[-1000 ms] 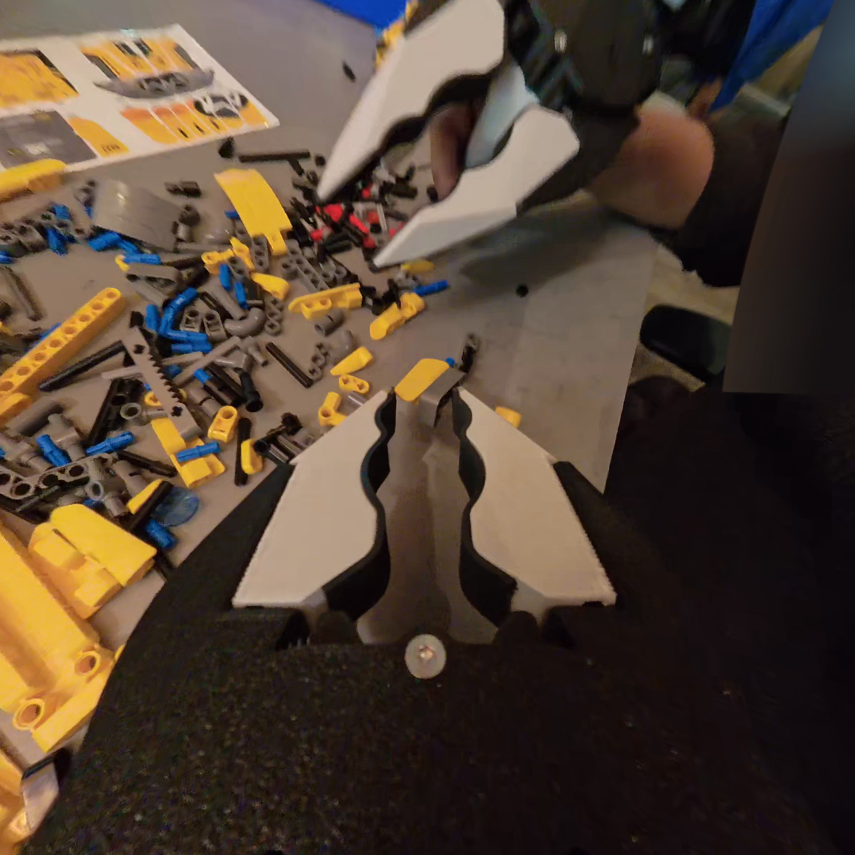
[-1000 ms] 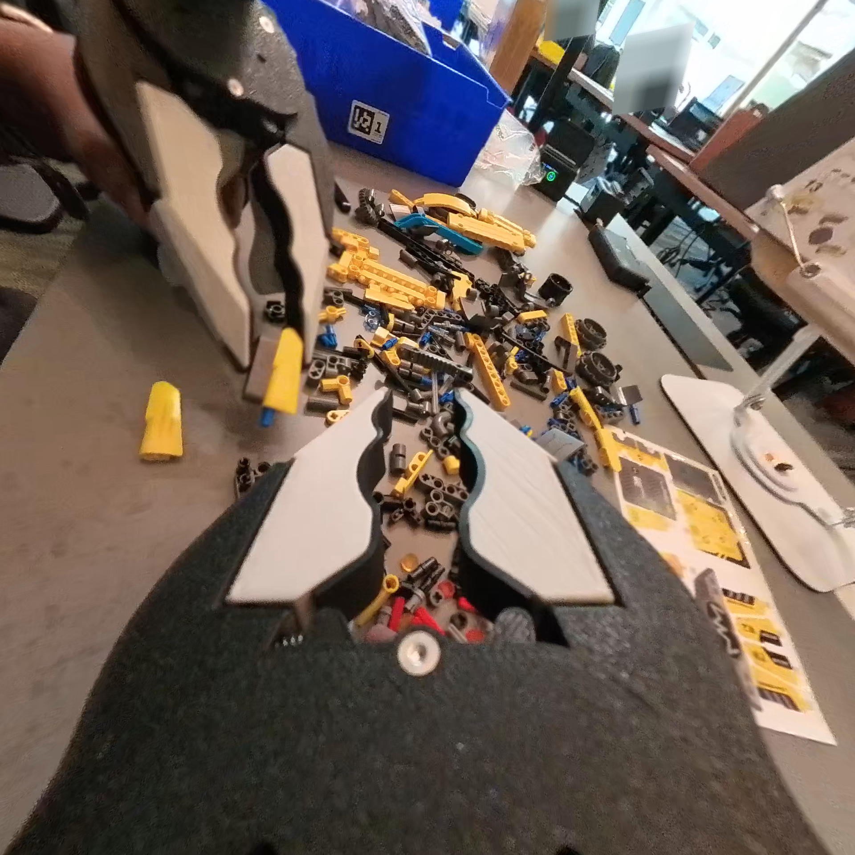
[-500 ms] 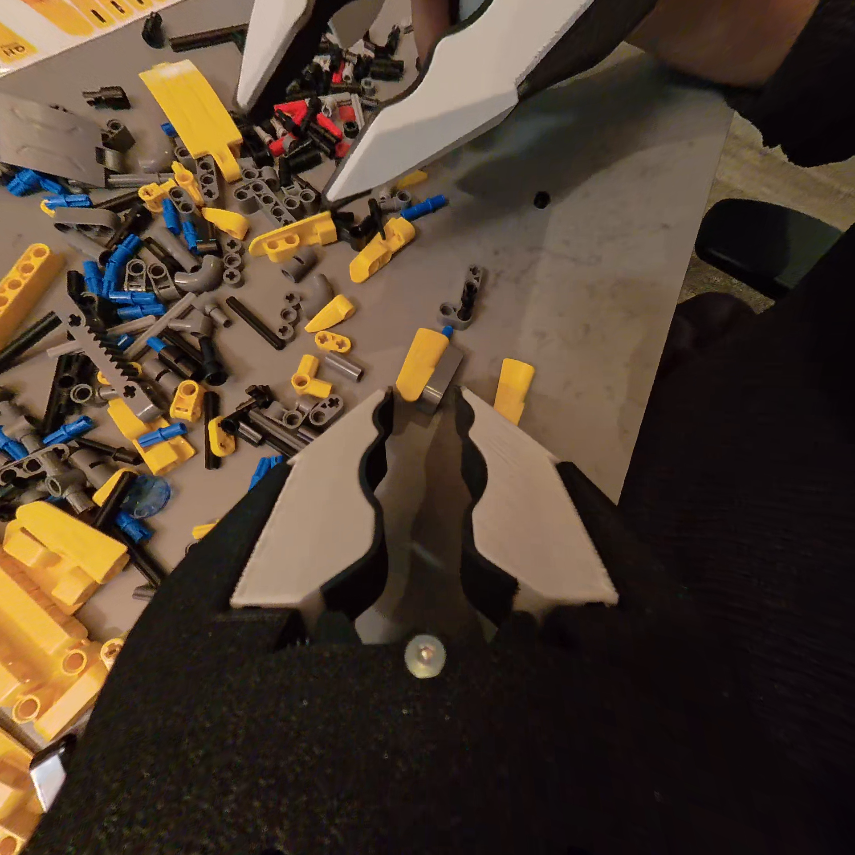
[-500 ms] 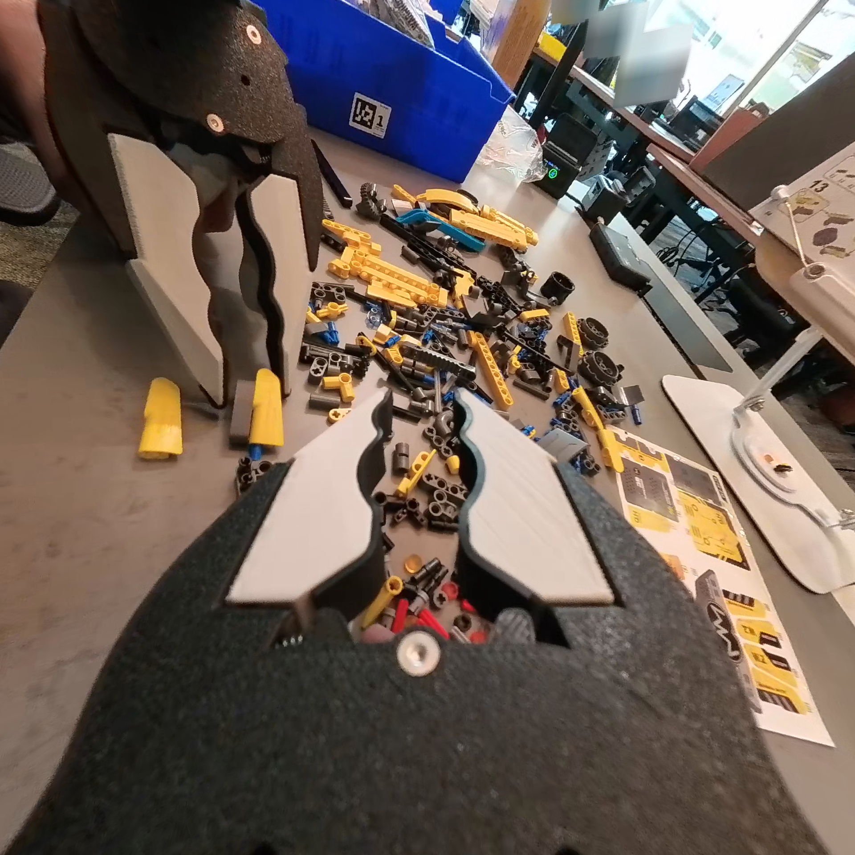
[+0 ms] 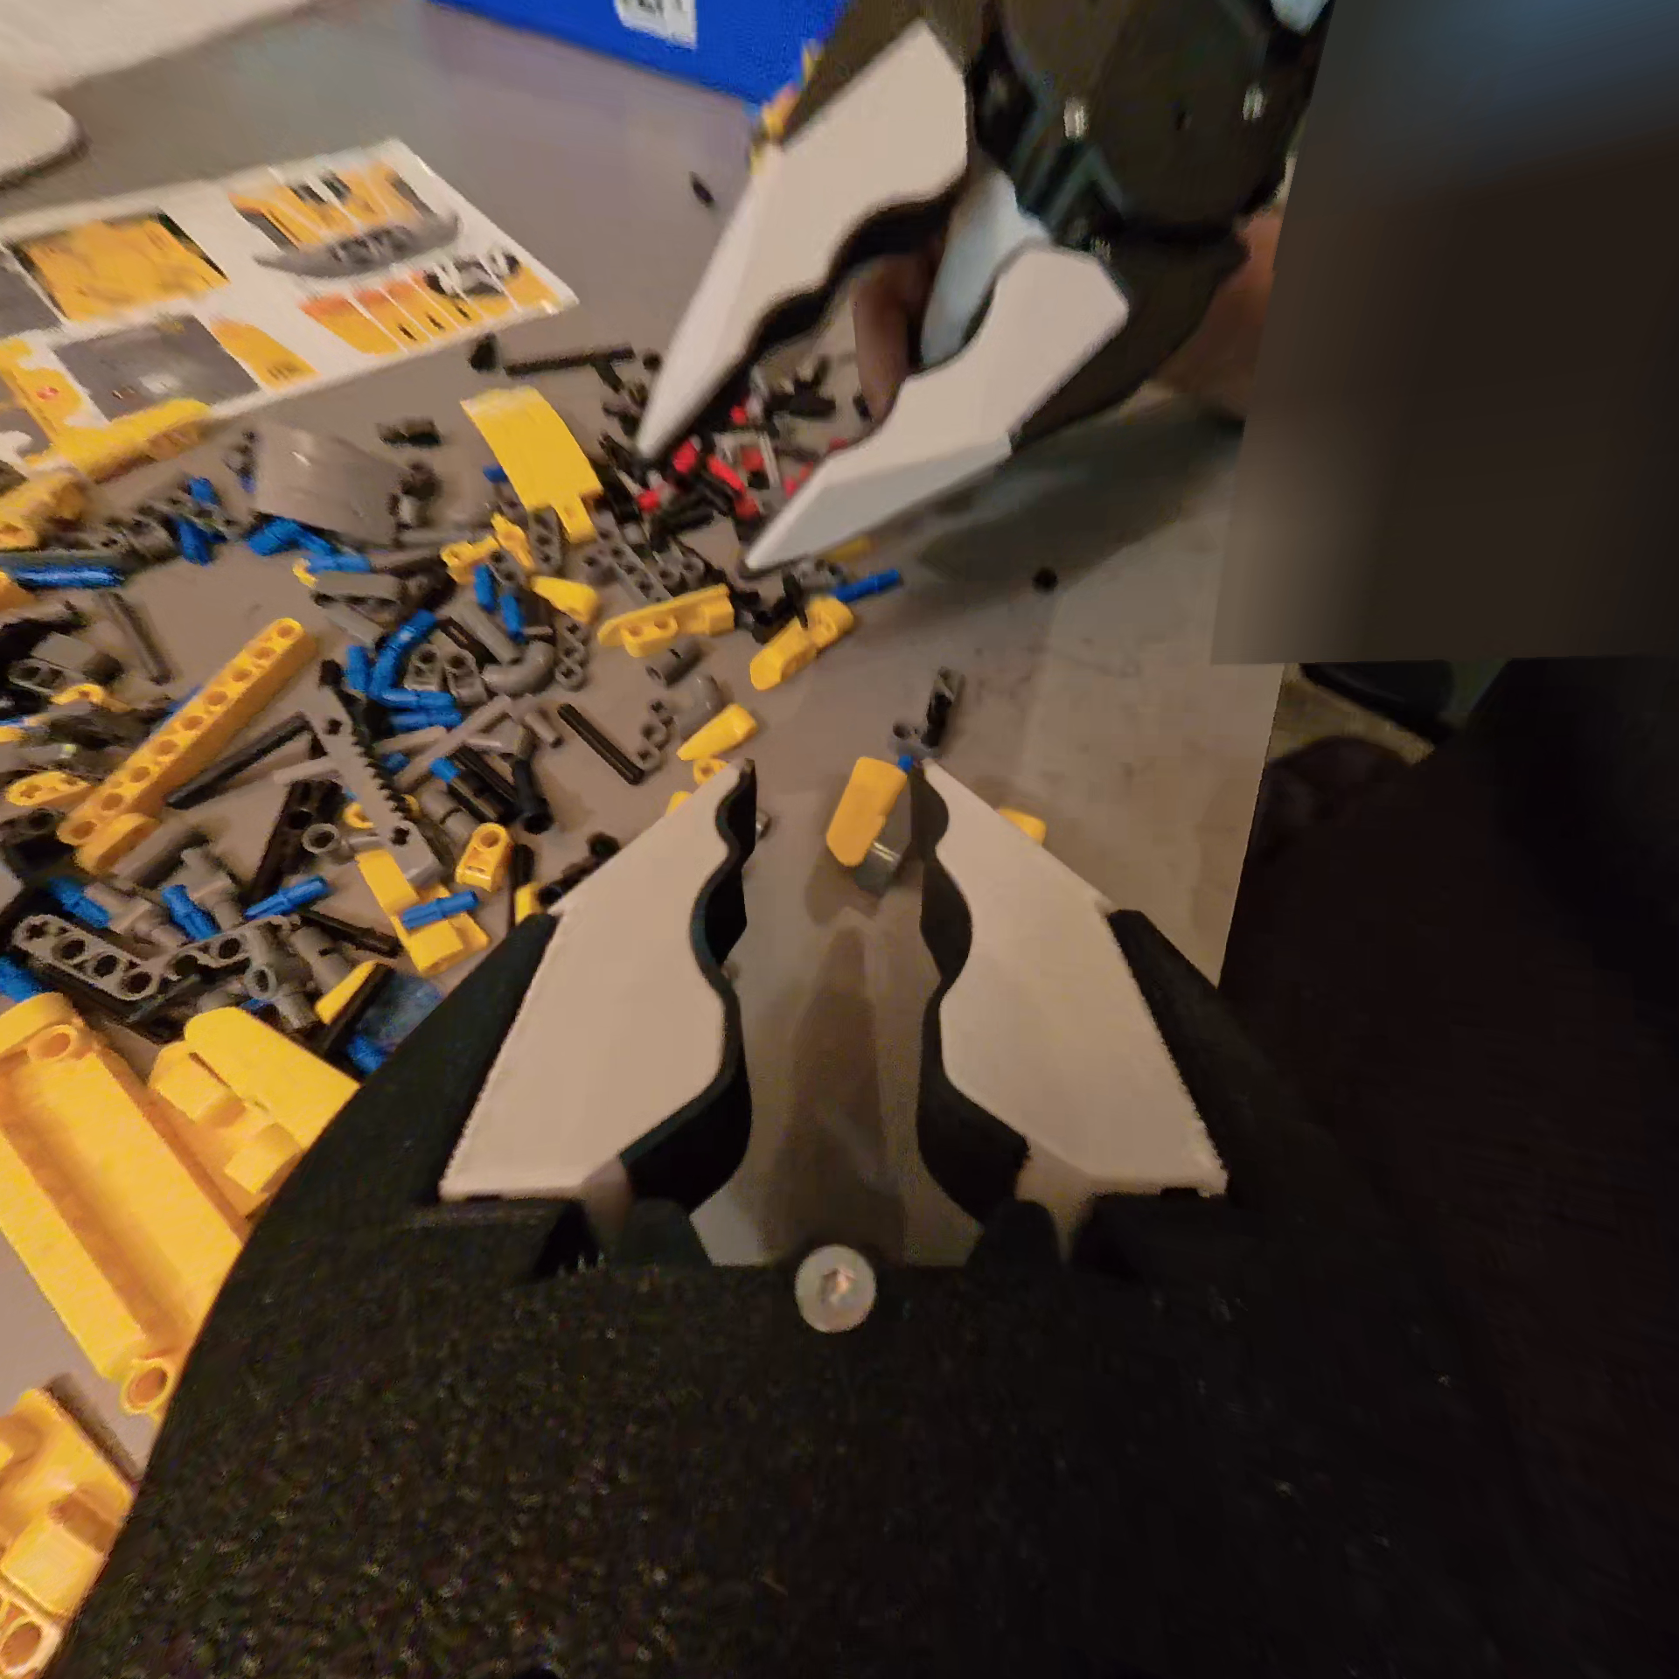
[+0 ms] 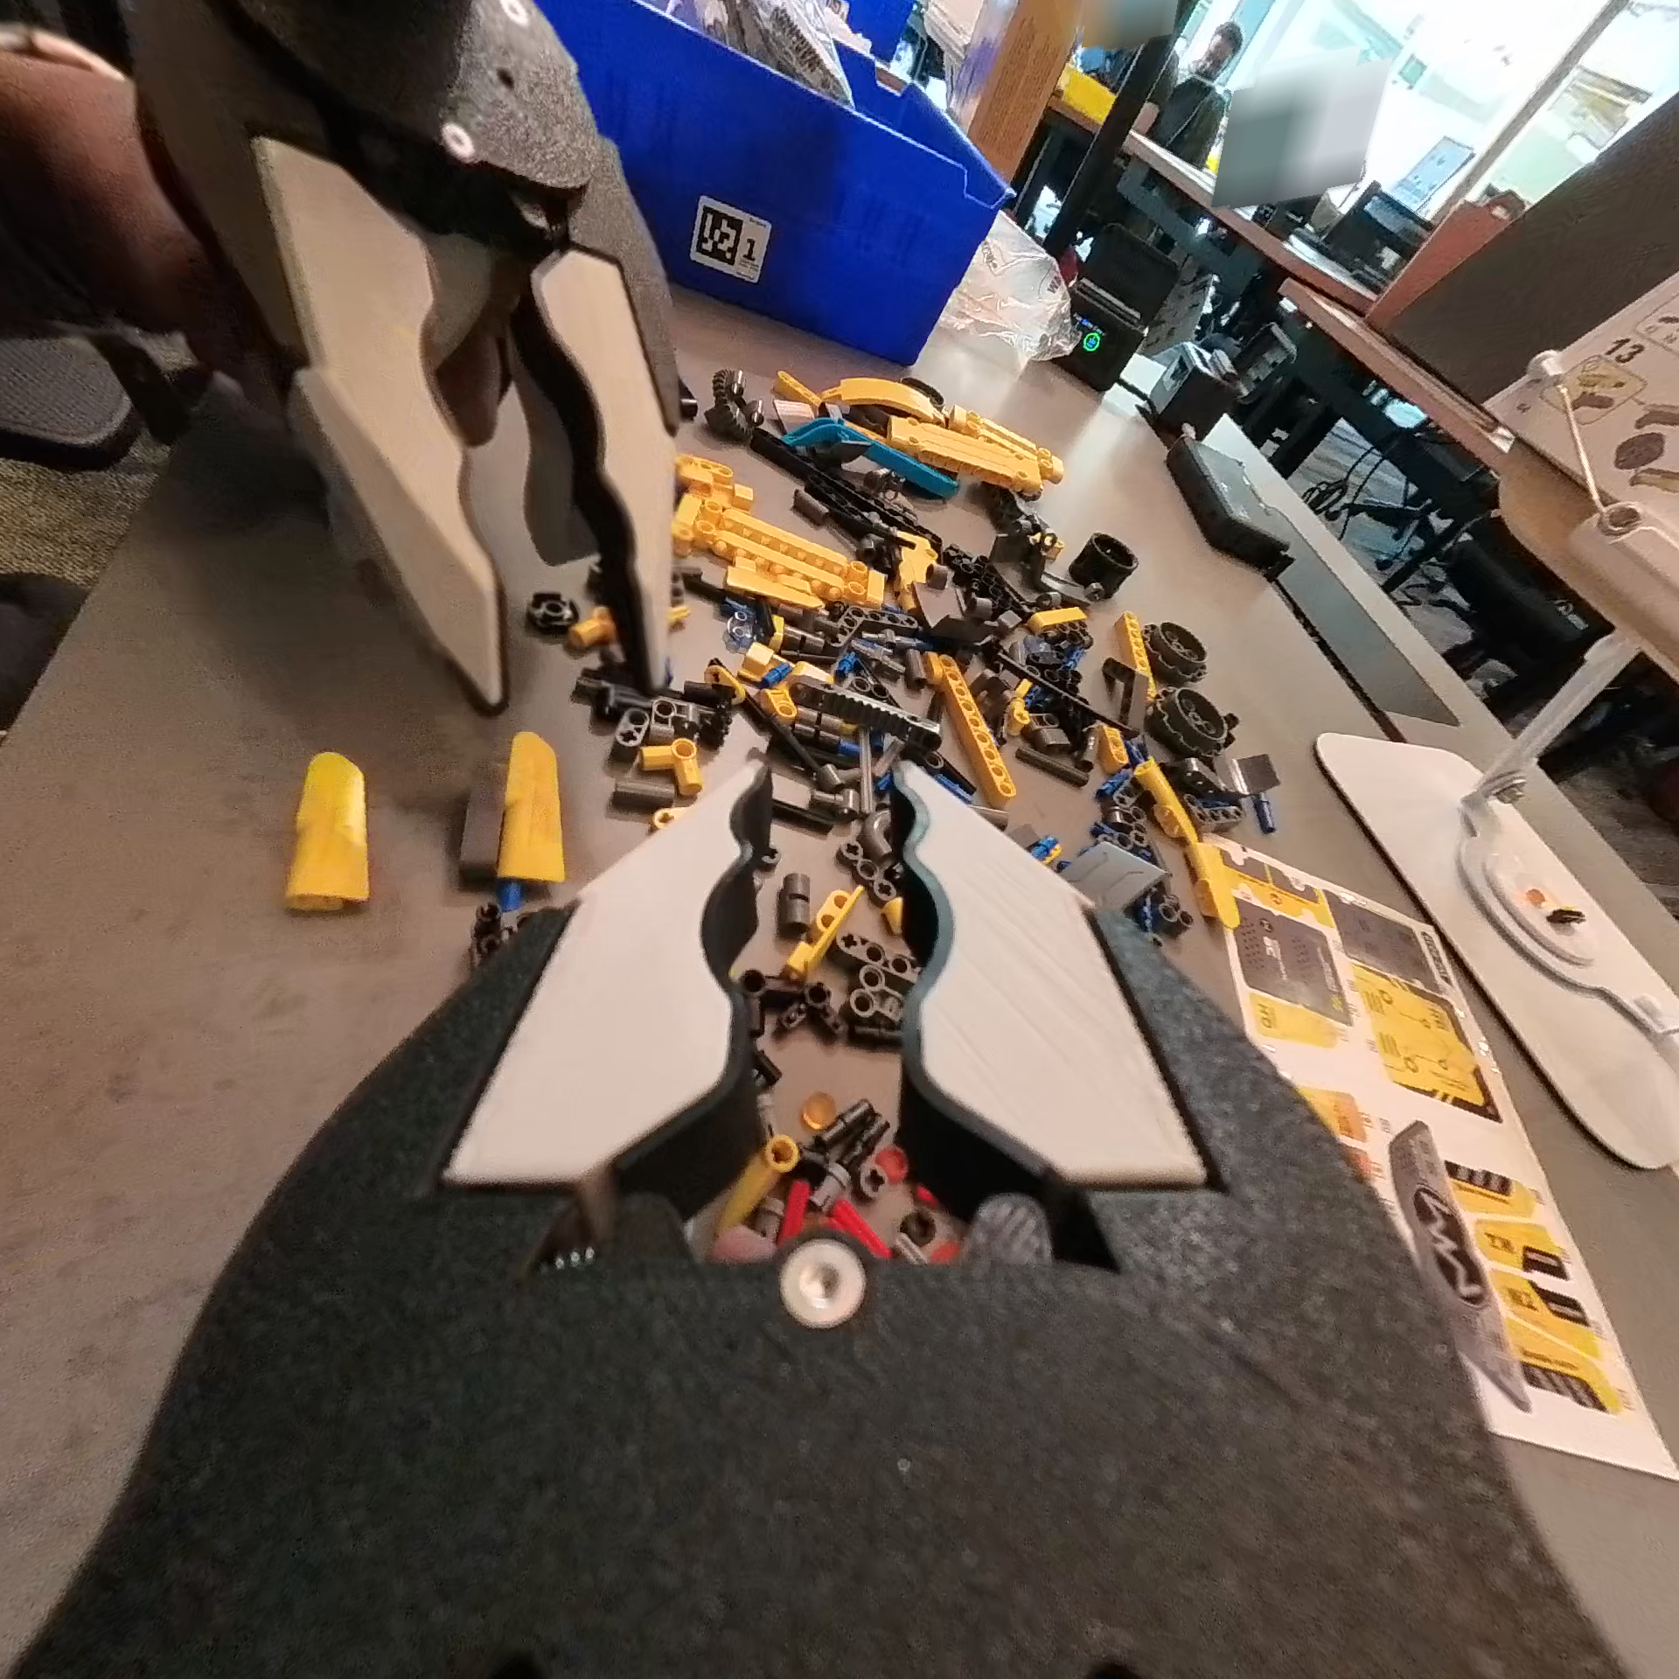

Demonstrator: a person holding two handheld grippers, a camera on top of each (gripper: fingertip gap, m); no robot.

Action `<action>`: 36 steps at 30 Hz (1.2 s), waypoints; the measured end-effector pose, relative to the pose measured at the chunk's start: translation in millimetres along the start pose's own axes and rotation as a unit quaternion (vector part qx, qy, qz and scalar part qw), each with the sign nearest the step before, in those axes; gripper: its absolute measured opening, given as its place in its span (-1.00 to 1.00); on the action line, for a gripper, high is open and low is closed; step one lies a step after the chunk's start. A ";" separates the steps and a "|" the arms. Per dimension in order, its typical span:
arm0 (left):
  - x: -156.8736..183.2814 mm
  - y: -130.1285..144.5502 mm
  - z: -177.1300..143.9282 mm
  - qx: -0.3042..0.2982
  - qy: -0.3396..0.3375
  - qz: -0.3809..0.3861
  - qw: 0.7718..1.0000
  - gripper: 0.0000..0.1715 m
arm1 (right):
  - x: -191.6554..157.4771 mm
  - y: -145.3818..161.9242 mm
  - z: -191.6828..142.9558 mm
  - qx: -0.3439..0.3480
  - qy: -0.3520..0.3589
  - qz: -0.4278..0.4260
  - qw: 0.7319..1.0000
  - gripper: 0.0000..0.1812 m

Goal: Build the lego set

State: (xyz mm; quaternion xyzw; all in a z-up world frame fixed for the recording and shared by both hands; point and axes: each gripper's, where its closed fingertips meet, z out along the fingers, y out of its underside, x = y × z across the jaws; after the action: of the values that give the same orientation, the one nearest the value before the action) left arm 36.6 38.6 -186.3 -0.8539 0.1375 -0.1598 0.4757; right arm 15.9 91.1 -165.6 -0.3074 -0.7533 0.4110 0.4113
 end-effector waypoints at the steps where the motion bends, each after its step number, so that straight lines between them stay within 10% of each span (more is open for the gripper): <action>1: -3.2 -6.3 -3.1 0.023 -0.004 -0.008 1.000 -0.61 | -0.1 -0.5 -0.2 0.002 -0.001 0.003 1.000 -0.72; 12: -27.9 -33.4 -19.9 0.130 -0.083 -0.028 0.988 -0.62 | 4.2 -22.3 -11.1 0.086 -0.085 0.210 0.970 -0.72; 36: -37.7 -32.7 -21.4 0.133 -0.106 -0.051 0.984 -0.62 | -2.9 -24.6 -8.5 0.084 -0.105 0.237 0.962 -0.72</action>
State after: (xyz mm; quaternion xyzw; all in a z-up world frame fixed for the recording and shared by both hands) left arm -3.7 53.4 -153.1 -0.8010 0.0205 -0.1091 0.5882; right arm 21.6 80.2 -142.5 -0.3965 -0.6605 0.5884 0.2455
